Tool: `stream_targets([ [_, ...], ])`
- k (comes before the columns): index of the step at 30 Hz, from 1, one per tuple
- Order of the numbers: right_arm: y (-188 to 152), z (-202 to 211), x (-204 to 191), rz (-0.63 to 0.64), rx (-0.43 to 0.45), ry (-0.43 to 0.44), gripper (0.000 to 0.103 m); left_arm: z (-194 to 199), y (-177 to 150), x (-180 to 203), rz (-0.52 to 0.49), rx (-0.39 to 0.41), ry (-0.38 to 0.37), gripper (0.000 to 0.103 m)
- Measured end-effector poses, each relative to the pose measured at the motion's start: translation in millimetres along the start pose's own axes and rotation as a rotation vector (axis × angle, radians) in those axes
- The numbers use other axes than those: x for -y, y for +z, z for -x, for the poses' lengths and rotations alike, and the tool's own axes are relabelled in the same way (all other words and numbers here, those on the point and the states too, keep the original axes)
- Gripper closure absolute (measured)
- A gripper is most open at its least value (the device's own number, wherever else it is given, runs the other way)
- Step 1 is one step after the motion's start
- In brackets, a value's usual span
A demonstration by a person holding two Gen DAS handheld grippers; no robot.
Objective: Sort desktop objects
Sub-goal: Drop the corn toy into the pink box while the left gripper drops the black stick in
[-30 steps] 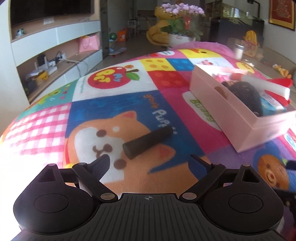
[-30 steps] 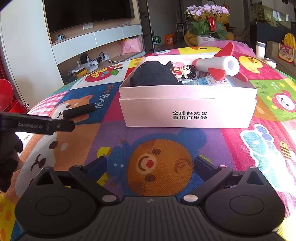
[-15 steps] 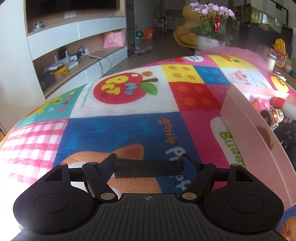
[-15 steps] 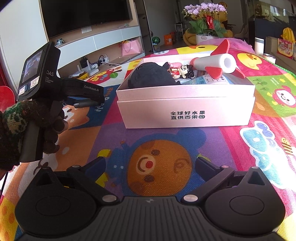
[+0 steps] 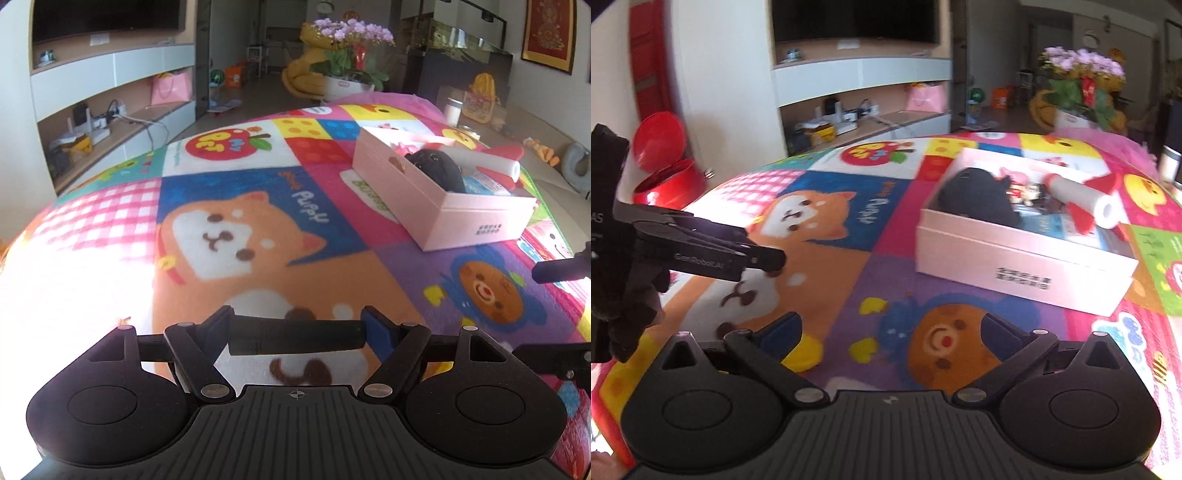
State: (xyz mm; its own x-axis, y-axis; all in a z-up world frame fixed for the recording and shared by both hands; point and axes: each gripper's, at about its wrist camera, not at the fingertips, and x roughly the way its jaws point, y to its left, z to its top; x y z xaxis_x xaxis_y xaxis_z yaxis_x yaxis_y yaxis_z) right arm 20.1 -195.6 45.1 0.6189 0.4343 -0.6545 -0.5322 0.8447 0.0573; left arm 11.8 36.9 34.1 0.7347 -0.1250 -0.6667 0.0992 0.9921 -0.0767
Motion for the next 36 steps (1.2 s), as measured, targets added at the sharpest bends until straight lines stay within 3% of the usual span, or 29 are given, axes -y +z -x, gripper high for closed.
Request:
stream_targets([
  [3, 0.6, -2.9, -34.2, 0.098, -0.069, 0.078, 0.0, 11.8, -15.1, -7.6, 0.018, 0.003, 0.006, 0.023],
  [6, -3.4, -15.7, -66.0, 0.208, -0.101, 0.039, 0.0, 23.5, -23.9, -14.8, 0.036, 0.017, 0.01, 0.023],
  [9, -2.8, -29.1, -76.2, 0.216, -0.137, 0.019, 0.001, 34.2, -29.1, -21.9, 0.044, 0.033, 0.019, 0.023],
  [11, -0.1, -35.3, -74.1, 0.187, -0.157, 0.029, 0.009, 37.6, -31.1, -25.2, 0.051, 0.035, 0.023, 0.023],
  [15, 1.4, -41.7, -66.5, 0.146, -0.206, 0.057, 0.036, 36.4, -31.5, -23.6, 0.051, 0.024, 0.013, 0.023],
  [17, 1.5, -37.3, -62.8, 0.142, -0.198, 0.055, 0.036, 35.1, -28.8, -17.8, 0.034, 0.023, -0.001, 0.023],
  [22, 21.2, 10.7, -30.6, 0.131, -0.058, -0.023, 0.036, 32.9, -3.0, 9.4, -0.017, 0.05, -0.084, 0.023],
  [29, 70.2, 94.5, 51.7, 0.005, 0.279, -0.351, 0.036, 19.0, 79.9, 94.7, -0.19, 0.236, -0.241, 0.023],
  [32, 84.4, 113.8, 79.7, -0.061, 0.371, -0.435, 0.036, 2.2, 119.3, 129.1, -0.238, 0.32, -0.271, 0.022],
  [35, 94.0, 120.5, 94.0, -0.067, 0.419, -0.469, 0.036, -19.6, 153.0, 148.5, -0.253, 0.374, -0.299, 0.004],
  [36, 97.3, 120.2, 97.5, -0.068, 0.429, -0.471, 0.036, -26.0, 160.2, 150.9, -0.249, 0.372, -0.288, 0.004],
])
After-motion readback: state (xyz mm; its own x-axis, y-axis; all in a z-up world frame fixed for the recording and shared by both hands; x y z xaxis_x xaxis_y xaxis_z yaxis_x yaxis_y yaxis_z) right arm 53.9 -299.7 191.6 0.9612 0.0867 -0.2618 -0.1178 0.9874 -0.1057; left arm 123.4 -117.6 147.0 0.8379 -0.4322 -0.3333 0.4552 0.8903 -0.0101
